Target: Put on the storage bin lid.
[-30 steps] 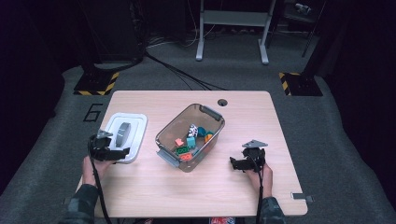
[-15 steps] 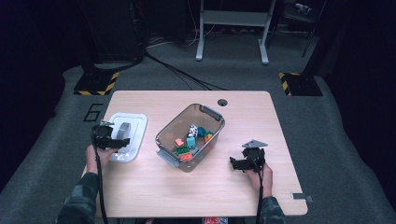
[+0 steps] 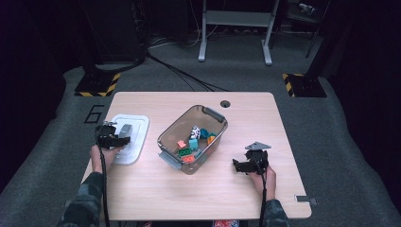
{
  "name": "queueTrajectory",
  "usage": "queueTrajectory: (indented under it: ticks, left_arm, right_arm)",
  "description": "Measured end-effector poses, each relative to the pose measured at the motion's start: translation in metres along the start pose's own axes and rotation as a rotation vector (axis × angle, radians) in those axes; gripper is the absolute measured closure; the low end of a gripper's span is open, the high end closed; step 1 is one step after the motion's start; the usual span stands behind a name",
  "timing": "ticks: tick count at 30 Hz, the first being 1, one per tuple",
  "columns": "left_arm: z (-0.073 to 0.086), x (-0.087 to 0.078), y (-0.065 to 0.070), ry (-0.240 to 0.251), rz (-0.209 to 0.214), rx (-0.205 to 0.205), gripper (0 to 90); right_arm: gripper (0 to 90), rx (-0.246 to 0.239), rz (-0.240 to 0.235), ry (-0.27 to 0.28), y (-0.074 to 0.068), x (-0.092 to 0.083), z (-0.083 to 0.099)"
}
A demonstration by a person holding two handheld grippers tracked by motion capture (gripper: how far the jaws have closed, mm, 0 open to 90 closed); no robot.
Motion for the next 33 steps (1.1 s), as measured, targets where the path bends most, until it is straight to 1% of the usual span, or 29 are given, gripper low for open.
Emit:
queueTrajectory:
  ticks: [1,2,3,4,5,6,8,10,11,14,16,17,18,22,27,28,29,31,32,33]
  left_arm:
    - [0.001,0.0,0.0,-0.003,-0.005,-0.001,48.3]
    - [0.001,0.0,-0.001,0.006,-0.012,0.003,51.0]
    - [0.002,-0.001,-0.001,0.01,-0.004,-0.005,56.1]
    - [0.001,-0.001,-0.002,0.025,0.002,-0.009,58.8]
    - [0.001,-0.002,-0.002,0.029,-0.006,-0.008,63.2]
    - [0.001,-0.003,-0.002,0.029,-0.012,-0.002,65.3]
    - [0.001,-0.005,-0.001,0.051,0.001,-0.013,66.6]
    - [0.001,-0.008,0.0,0.062,0.002,0.004,66.9]
    - [0.0,-0.009,0.001,0.076,0.004,-0.001,67.0]
    - [0.0,-0.014,0.0,0.093,0.018,0.001,67.0]
    - [0.001,-0.019,-0.001,0.093,0.029,0.002,67.1]
    - [0.001,-0.02,-0.002,0.104,0.028,0.0,67.1]
    - [0.001,-0.022,-0.002,0.098,0.034,0.003,67.2]
    - [-0.001,-0.032,-0.002,0.121,0.049,0.006,67.2]
    - [-0.005,-0.047,-0.001,0.133,0.071,0.028,67.2]
    - [-0.006,-0.048,-0.001,0.139,0.072,0.028,67.2]
    - [-0.007,-0.051,0.001,0.15,0.078,0.019,67.2]
    - [-0.009,-0.055,0.003,0.159,0.074,0.034,67.2]
    - [-0.011,-0.057,0.004,0.163,0.073,0.04,67.2]
    - [-0.012,-0.06,0.005,0.166,0.073,0.05,67.2]
  right_arm:
    - [7.5,0.002,0.0,0.0,0.0,0.0,0.0]
    - [7.5,0.001,0.0,0.0,0.0,0.0,0.0]
    - [7.5,0.001,0.0,0.0,0.0,0.0,0.0]
    - [7.6,0.003,0.0,0.0,0.0,0.0,0.0]
    - [7.6,0.004,0.0,0.0,0.0,0.0,0.0]
    - [7.6,0.001,0.0,0.0,0.0,0.0,0.0]
    - [7.7,0.001,0.001,0.001,0.0,0.0,0.0]
    - [7.8,0.002,0.002,0.001,0.0,0.0,0.0]
    - [7.9,-0.001,0.002,0.003,0.001,0.0,0.0]
    - [8.0,-0.004,0.002,0.004,0.001,0.0,0.0]
    - [8.0,-0.004,0.002,0.004,0.001,0.0,0.0]
    - [8.0,-0.005,0.002,0.004,0.001,0.0,0.0]
    - [8.0,-0.004,0.002,0.004,0.001,0.0,0.0]
    - [8.0,-0.004,0.002,0.004,0.001,0.0,0.0]
    - [7.9,-0.005,0.002,0.004,0.001,0.0,0.0]
    - [7.9,-0.003,0.003,0.003,0.001,0.0,0.0]
    - [7.7,-0.003,0.003,0.004,0.001,0.0,-0.001]
    - [7.3,-0.002,0.003,0.002,0.001,0.001,-0.001]
    - [7.1,0.008,0.004,0.0,0.0,0.001,-0.001]
    - [6.9,0.009,0.004,0.0,0.0,0.001,-0.001]
Point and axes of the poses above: each handheld gripper's, and its own axes: x roughly forward along the jaws, z roughly out of its underside, y roughly to its right, the point moved 5 cm from there along x, roughly forward along the jaws, and after that the axes turned 8 degrees about x, right-handed, at the moved point
